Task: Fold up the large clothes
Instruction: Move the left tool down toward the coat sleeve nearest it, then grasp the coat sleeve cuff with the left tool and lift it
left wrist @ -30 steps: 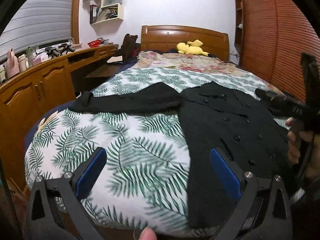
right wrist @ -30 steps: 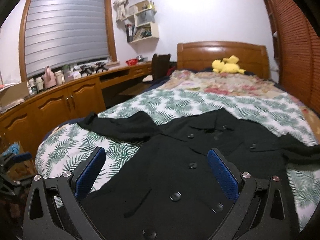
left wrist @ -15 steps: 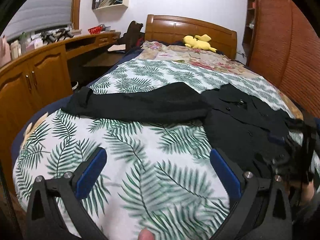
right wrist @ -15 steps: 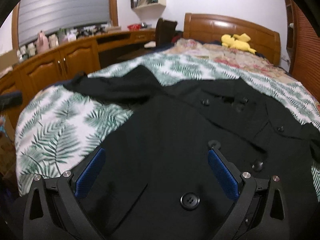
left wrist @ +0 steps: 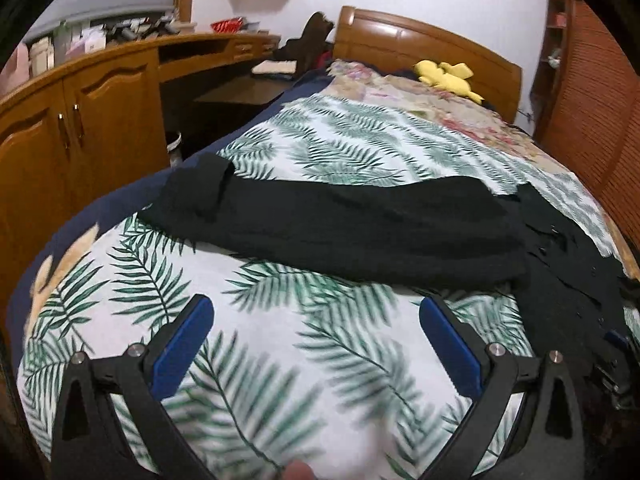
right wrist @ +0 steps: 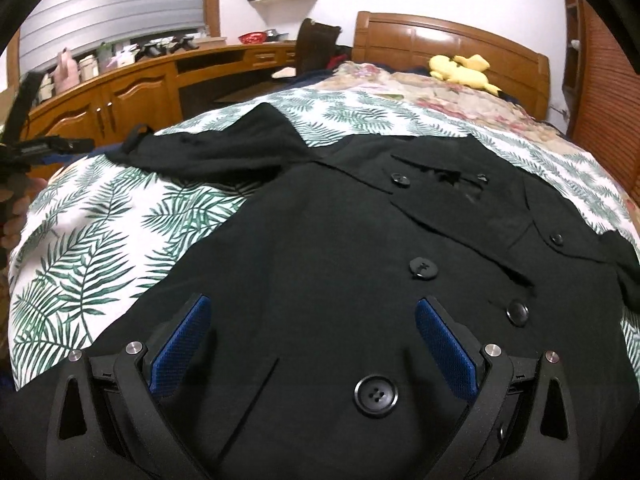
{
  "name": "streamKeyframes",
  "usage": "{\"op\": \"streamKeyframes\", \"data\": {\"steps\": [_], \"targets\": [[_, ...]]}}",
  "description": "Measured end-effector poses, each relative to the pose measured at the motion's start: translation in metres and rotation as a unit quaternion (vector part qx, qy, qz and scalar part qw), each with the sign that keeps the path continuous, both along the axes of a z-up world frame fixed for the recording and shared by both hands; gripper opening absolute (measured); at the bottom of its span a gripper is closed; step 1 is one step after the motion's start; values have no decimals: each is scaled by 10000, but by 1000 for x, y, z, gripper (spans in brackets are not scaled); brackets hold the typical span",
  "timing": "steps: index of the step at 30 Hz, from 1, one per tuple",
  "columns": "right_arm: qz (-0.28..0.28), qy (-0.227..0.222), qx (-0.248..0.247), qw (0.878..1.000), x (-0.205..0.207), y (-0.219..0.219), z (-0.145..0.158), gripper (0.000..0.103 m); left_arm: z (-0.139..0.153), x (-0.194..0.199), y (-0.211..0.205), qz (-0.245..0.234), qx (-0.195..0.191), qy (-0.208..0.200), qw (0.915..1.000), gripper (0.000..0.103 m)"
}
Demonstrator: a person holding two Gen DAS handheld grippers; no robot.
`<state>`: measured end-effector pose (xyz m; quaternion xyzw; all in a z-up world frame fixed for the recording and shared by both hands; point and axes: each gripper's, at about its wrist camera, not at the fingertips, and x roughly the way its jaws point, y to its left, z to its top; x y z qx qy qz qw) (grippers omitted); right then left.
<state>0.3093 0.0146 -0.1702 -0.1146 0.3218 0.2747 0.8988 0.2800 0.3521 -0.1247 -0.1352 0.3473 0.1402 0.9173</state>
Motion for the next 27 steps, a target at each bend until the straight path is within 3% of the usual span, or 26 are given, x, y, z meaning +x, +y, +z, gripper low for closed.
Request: {"op": "streamKeyframes", "data": {"steps": [11,16,19,22,24,27], "targets": [[48,70,-111,9999,0,7,-3,103,-30,46,72,368,-991,58,9944,82],[81,58,-180,9998,-1,10,-3,103,-55,67,99,848,-1705,292,9813,67],[84,42,-183,9998,-1,10,-3,103,-63,67,109,1110,-2138,121,9705,58],[88,23,-147,9999,-2,9,-2,103,-64,67,109,1183,-2168,-16,9690,43],[88,19,-115,9999,-2,9,-1,103,-66,71,105,1177,-2047,22,9717,13],[91,24,-113,9999,-2,9,-1,103,-64,76,101,1074,-1918,20,9755,1]]}}
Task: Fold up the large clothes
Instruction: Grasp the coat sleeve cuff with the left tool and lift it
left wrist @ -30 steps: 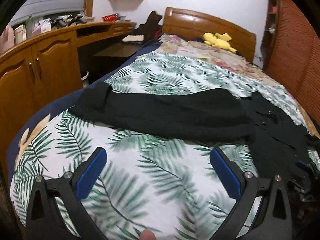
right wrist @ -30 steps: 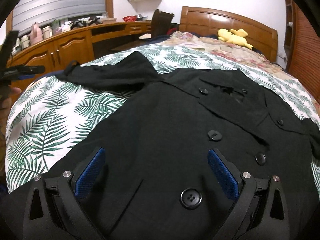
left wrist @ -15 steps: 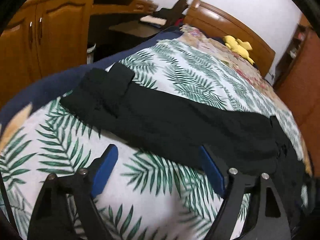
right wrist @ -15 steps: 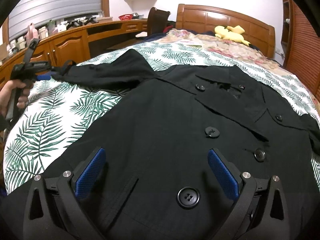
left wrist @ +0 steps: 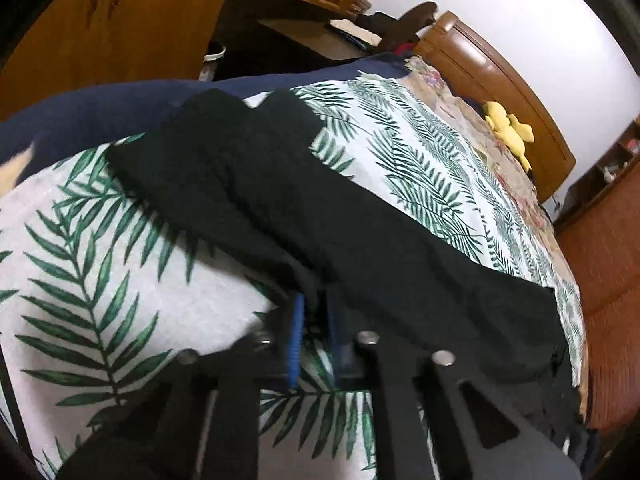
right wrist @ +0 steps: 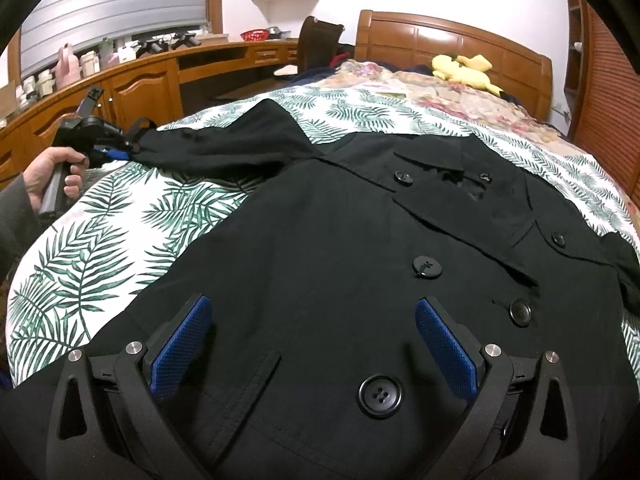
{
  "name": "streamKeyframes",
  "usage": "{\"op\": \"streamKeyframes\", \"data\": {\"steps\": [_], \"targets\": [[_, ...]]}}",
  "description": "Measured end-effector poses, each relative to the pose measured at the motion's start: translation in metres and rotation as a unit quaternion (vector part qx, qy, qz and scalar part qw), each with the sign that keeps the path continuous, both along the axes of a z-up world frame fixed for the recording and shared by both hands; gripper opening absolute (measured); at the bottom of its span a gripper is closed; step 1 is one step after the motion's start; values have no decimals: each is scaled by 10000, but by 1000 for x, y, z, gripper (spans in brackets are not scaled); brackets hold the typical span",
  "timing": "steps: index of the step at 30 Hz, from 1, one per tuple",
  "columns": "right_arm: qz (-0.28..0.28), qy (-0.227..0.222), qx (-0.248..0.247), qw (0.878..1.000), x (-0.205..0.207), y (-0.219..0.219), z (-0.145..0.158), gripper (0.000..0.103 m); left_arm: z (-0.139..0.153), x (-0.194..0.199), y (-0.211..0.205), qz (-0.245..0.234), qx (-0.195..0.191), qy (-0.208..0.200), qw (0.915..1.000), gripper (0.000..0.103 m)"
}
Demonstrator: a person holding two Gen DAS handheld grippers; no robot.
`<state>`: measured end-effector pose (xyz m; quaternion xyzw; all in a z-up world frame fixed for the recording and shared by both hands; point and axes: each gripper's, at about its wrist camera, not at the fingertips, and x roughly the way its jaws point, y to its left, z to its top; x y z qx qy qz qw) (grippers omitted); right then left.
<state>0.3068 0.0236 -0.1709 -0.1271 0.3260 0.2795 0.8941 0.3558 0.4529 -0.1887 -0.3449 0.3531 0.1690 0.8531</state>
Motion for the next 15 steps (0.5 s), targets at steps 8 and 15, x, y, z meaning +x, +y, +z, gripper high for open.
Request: {"op": "streamKeyframes", "data": {"steps": [8,15], "targets": [[-29,20,153,9999,0,-6,6,103,67,-2,-42,-278,844,-413,9952,0],[-110,-68,320,9994,-7,-31,34,103,136,-11,-134,-1017,1273,-832,9831,0]]}}
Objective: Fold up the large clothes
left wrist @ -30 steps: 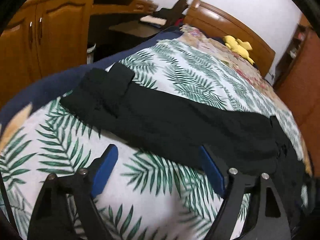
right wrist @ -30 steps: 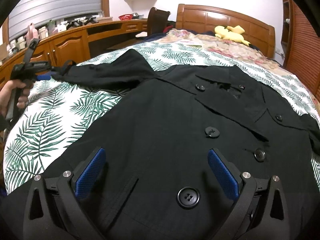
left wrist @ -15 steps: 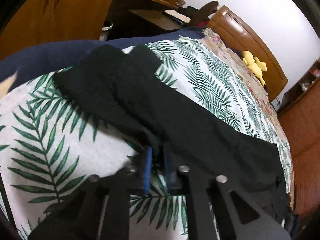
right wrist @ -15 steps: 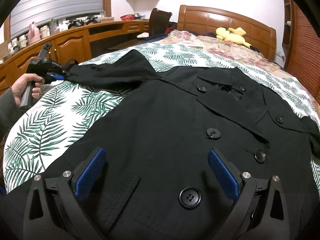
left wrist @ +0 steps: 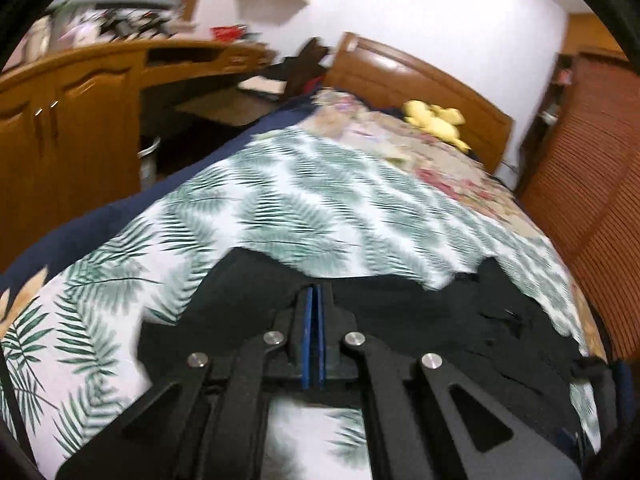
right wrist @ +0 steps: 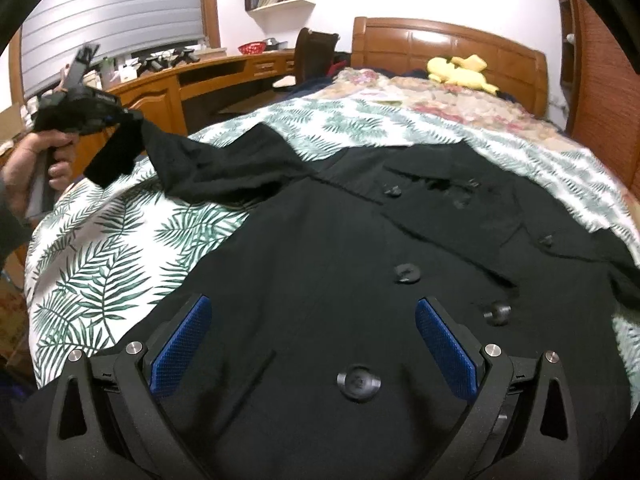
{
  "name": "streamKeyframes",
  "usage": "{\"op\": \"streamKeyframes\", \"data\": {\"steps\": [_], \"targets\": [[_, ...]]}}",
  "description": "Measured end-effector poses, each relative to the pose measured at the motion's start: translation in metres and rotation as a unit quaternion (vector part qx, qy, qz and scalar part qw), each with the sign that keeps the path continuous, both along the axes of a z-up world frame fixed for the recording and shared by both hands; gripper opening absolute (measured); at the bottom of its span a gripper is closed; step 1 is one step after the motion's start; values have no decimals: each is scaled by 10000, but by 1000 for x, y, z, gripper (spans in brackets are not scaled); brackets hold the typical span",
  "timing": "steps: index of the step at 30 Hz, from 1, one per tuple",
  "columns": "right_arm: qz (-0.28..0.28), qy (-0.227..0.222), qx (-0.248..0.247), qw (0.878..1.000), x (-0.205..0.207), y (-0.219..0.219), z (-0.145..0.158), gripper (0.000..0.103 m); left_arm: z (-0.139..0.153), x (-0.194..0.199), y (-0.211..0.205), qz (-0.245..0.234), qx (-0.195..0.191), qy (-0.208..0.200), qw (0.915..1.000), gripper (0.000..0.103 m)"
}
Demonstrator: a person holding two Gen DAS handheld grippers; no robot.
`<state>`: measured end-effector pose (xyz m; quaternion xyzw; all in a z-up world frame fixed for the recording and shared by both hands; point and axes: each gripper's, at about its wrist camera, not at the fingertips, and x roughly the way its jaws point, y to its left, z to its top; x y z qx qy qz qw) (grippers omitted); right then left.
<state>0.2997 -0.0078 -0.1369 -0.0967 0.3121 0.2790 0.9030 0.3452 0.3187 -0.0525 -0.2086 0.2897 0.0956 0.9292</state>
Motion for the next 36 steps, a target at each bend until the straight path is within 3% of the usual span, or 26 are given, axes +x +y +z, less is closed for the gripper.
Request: {"op": "streamKeyframes", "data": {"steps": [8,19,29,34,36], "targets": [[-232,-168,270,9992,-15,-48,31,103,39,-14,-109,-817,431,-151,9956,0],[-556,-186,322,9978,-20,-94,41,103,23,-56,-219,-1474,632,-153,9869,0],[-570,-148,155,9981,-24,-95,33,103,-5,-81,-236,-1614,893,94,9828,0],[-539,-89,84,9985,-20,-87,27,103,1,-97,-241,-1802,1017,14,9784,0],[-499,-60,92,9987,-18,-82,25,103,6,-104,-241,-1881,1030,-96,9767,5]]}}
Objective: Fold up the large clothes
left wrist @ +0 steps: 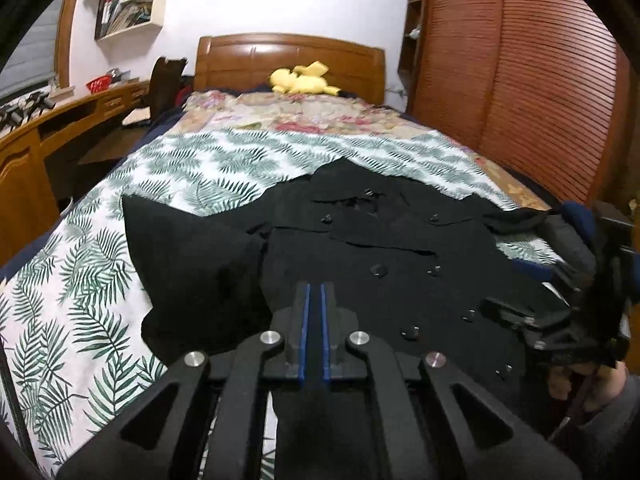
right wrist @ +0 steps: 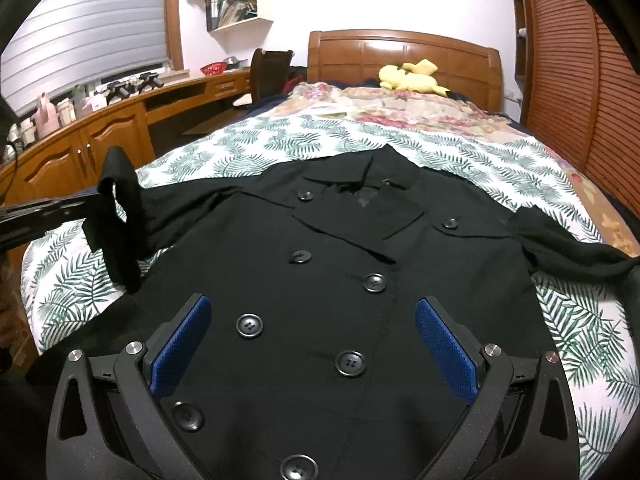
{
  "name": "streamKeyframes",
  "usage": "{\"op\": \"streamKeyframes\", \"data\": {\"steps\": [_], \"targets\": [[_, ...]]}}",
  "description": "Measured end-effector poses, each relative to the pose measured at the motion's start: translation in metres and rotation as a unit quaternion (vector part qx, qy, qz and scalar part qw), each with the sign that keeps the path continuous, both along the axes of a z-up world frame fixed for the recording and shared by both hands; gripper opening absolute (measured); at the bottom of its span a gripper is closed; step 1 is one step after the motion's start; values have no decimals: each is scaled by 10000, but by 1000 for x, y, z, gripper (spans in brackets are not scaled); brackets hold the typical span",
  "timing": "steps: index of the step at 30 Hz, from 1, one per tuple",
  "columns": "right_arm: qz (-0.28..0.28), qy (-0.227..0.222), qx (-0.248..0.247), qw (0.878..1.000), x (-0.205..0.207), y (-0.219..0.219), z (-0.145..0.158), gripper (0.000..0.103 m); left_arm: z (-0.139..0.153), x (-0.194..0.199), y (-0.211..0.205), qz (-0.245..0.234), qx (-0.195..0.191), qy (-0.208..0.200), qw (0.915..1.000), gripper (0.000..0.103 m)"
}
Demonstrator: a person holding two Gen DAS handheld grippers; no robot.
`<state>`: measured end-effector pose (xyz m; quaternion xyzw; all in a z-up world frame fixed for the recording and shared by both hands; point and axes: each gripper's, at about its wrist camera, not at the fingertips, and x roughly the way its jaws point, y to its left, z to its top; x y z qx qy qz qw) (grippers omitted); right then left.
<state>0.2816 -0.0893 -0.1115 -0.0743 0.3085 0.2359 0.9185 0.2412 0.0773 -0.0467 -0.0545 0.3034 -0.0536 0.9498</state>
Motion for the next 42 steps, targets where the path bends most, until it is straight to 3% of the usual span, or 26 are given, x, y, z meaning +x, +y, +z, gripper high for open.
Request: {"op": "streamKeyframes", "data": {"steps": [4,11,16,18,21,29,34,37,39,42], "targets": [[117,34,-1,9999,2,17,-2,103,8,-25,9,-102,-101,-168,9998,13],[502,185,92,9985,3,55,-9,103,7,-52,48,161,-74,-269,9995,21],[1000,273,34,9946,3,94,-21,94,3,-62,81,358,-147,-266,9989,23],[1189,308,-31,9924,4,113,-26,83,1,-66,90,441,-147,-264,9986,24],[1472,308,-137,9885,6,140,-33,77,-1,-69,99,521,-175,-277,9981,26],[2200,512,-629,9721,15,197,-55,69,-7,-74,115,703,-142,-246,9971,28],[2135,832,-911,9691,26,203,-73,63,-10,-77,118,718,-120,-229,9971,29],[2050,851,-1041,9695,30,202,-78,47,-12,-75,117,727,-139,-186,9971,30],[2052,763,-1099,9695,29,200,-77,28,-13,-73,116,716,-144,-167,9972,30],[1989,608,-922,9738,28,192,-70,11,-13,-71,110,655,-148,-160,9976,30]]}}
